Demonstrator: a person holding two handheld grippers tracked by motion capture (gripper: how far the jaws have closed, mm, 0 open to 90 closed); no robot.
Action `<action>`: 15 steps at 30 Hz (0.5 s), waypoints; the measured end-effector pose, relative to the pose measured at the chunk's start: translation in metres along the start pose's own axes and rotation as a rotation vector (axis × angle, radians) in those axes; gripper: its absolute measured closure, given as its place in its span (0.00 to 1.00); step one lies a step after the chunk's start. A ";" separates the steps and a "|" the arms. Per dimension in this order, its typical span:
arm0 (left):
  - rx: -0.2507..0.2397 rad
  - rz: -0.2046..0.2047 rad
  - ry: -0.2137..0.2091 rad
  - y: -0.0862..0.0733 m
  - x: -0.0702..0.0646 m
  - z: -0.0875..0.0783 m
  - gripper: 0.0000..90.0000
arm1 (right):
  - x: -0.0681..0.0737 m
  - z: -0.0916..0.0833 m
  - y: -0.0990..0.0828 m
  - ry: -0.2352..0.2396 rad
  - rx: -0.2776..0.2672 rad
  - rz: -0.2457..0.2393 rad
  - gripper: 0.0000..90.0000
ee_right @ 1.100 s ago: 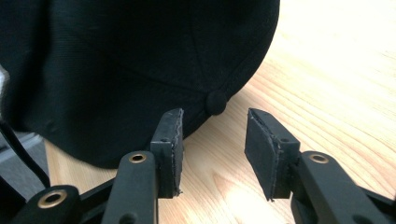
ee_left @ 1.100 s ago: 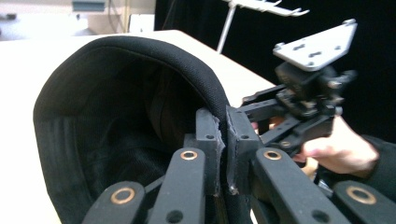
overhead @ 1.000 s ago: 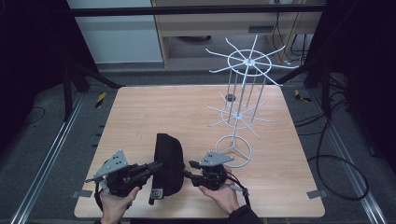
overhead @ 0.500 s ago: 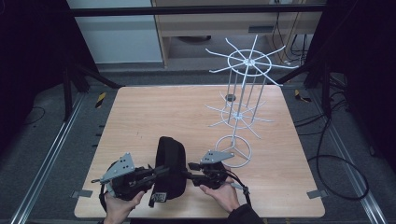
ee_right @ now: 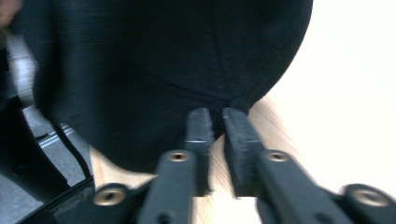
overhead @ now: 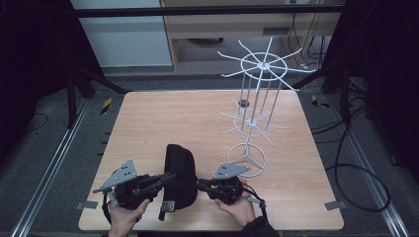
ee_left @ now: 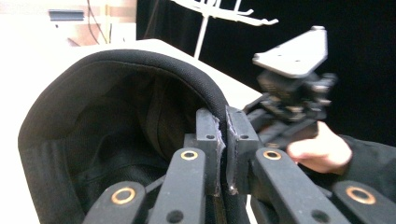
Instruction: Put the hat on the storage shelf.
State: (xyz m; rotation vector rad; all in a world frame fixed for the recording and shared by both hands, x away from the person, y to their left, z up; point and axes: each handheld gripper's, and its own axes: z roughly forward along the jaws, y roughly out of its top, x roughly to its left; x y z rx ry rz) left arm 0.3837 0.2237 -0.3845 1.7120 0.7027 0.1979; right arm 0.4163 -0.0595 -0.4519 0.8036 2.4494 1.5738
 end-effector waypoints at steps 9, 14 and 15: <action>-0.027 -0.035 0.005 0.004 0.007 0.006 0.95 | 0.015 -0.006 0.001 0.098 -0.041 -0.079 0.52; -0.020 -0.005 0.017 0.007 0.004 0.012 0.95 | 0.015 0.010 0.003 0.086 -0.002 -0.108 0.88; -0.023 -0.010 0.018 0.006 0.005 0.011 0.95 | 0.014 0.010 0.003 0.081 0.001 -0.101 0.97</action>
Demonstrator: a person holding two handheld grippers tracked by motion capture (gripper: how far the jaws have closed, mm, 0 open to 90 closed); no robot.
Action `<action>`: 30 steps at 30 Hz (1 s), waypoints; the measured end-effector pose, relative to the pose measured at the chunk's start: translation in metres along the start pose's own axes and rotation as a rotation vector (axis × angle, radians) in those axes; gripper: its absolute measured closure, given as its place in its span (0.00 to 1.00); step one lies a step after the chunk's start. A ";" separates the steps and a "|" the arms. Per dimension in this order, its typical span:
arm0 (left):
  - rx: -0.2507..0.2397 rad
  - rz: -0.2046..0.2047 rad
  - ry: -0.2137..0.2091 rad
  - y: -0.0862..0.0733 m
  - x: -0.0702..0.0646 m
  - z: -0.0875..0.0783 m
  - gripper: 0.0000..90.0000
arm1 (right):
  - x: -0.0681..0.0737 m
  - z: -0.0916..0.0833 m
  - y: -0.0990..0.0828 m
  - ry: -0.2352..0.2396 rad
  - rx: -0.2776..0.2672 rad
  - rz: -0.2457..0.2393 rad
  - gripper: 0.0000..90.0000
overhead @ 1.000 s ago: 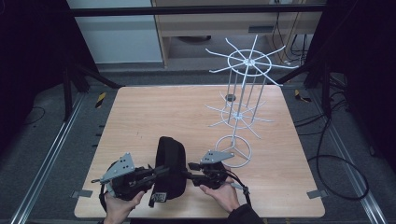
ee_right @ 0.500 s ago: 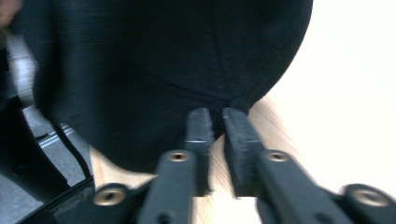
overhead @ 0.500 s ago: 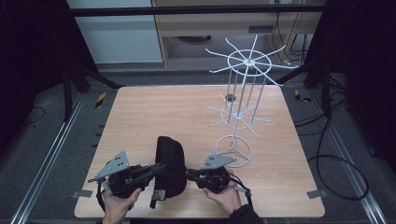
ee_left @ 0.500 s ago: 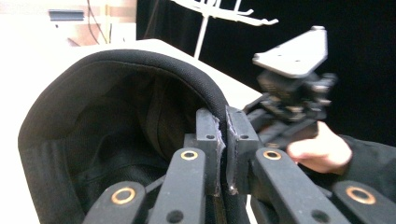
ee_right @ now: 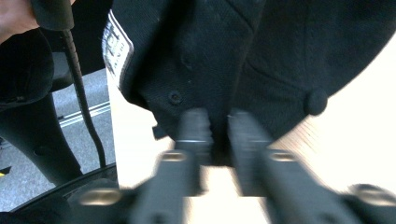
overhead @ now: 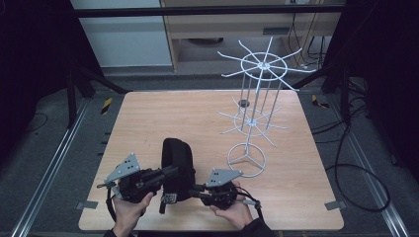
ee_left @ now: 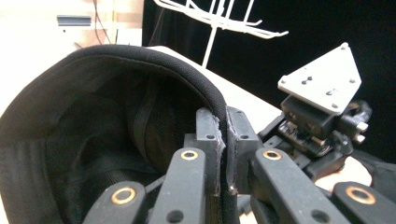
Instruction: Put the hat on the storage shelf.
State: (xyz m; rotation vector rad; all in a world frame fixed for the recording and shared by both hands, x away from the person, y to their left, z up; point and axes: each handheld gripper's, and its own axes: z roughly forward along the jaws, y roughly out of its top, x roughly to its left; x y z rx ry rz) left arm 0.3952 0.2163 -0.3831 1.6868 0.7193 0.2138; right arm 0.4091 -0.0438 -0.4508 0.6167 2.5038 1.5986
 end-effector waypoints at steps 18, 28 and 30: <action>0.106 -0.030 0.186 -0.041 0.036 -0.028 0.94 | 0.020 0.020 0.029 -0.121 0.181 -0.185 1.00; 0.185 -0.077 0.298 -0.062 0.060 -0.047 0.94 | 0.032 0.066 0.043 -0.137 0.258 -0.196 0.97; 0.195 -0.092 0.311 -0.065 0.065 -0.049 0.94 | 0.032 0.068 0.042 -0.136 0.232 -0.179 0.94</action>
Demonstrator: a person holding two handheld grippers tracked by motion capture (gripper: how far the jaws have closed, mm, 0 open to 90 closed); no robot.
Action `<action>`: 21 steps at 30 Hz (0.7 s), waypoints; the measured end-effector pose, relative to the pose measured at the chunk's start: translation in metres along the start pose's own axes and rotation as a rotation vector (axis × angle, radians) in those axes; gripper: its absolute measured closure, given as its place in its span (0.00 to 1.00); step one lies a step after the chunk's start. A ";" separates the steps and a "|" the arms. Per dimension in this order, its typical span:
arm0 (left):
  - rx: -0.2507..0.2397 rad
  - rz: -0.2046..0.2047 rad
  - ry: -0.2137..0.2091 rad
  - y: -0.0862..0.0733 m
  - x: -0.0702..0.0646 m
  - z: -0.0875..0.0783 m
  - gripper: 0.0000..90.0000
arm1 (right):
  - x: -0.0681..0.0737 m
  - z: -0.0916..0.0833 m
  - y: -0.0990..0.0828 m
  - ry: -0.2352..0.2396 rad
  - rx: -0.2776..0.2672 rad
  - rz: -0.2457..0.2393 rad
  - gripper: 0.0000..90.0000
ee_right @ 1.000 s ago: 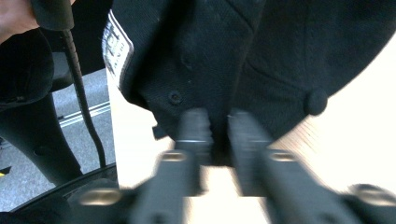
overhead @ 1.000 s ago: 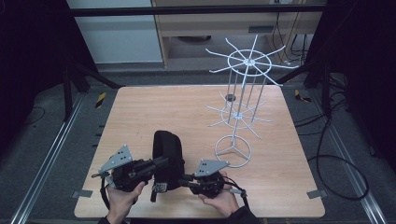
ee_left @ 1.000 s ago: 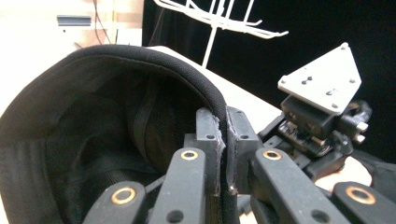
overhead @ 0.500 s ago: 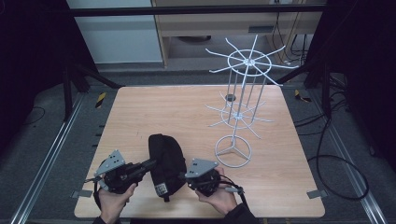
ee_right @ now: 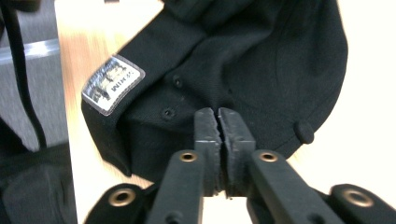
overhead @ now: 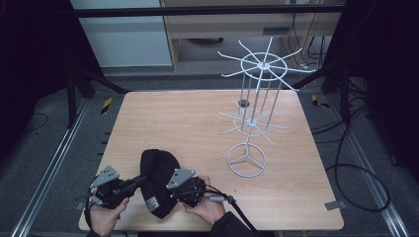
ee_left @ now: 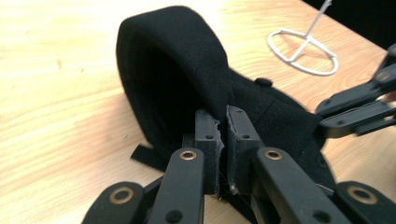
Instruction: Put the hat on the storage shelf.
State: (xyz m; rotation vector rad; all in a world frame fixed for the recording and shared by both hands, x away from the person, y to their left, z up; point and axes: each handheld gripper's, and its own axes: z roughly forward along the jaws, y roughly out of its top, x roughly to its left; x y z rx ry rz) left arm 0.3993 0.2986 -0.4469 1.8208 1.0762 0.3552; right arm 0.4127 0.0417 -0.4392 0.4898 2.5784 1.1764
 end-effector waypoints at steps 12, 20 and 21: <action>0.064 -0.070 0.108 -0.011 0.032 -0.004 0.90 | -0.019 -0.030 -0.016 -0.002 -0.136 0.102 0.71; 0.134 -0.121 0.231 -0.018 0.050 0.000 0.81 | -0.037 -0.057 -0.053 -0.055 -0.145 0.174 0.65; 0.145 -0.122 0.244 -0.019 0.051 0.002 0.81 | -0.038 -0.060 -0.057 -0.063 -0.143 0.178 0.65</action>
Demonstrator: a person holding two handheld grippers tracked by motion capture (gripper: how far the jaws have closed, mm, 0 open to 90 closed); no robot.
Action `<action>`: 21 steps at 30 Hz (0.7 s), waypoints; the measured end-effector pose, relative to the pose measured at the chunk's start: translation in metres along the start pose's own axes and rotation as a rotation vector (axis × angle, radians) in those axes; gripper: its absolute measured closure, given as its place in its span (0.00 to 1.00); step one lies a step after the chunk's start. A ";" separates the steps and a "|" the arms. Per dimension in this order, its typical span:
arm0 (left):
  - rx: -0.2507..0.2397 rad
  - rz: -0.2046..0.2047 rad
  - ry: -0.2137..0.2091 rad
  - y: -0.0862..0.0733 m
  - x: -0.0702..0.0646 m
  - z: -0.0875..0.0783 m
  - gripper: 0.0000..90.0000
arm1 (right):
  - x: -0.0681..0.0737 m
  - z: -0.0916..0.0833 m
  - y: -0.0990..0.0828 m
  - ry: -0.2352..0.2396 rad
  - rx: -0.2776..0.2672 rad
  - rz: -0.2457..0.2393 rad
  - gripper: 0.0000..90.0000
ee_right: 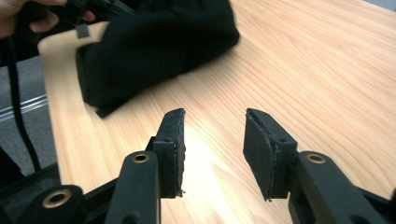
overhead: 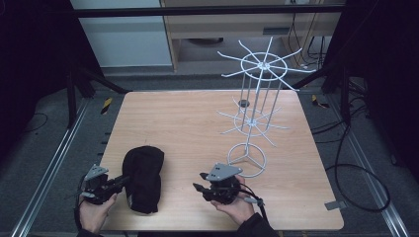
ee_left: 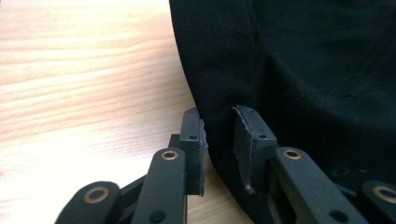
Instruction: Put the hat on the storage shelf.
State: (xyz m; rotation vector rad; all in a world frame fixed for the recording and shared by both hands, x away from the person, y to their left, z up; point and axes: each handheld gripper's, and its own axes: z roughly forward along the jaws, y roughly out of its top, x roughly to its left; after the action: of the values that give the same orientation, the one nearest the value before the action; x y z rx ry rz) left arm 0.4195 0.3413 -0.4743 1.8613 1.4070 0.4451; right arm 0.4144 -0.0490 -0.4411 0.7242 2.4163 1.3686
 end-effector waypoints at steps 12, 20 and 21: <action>-0.006 0.004 0.114 0.003 0.003 -0.006 0.68 | -0.024 -0.039 -0.037 -0.108 0.001 0.046 0.62; -0.108 0.026 0.097 0.021 -0.010 -0.029 0.59 | -0.044 -0.073 -0.055 -0.197 -0.022 0.094 0.60; -0.115 0.032 0.093 0.024 -0.011 -0.031 0.58 | -0.046 -0.078 -0.058 -0.209 -0.029 0.103 0.59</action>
State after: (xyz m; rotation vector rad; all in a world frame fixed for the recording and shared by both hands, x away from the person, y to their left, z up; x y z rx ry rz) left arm 0.4109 0.3388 -0.4347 1.7928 1.3842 0.6230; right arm 0.4003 -0.1554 -0.4504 0.9453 2.2207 1.2915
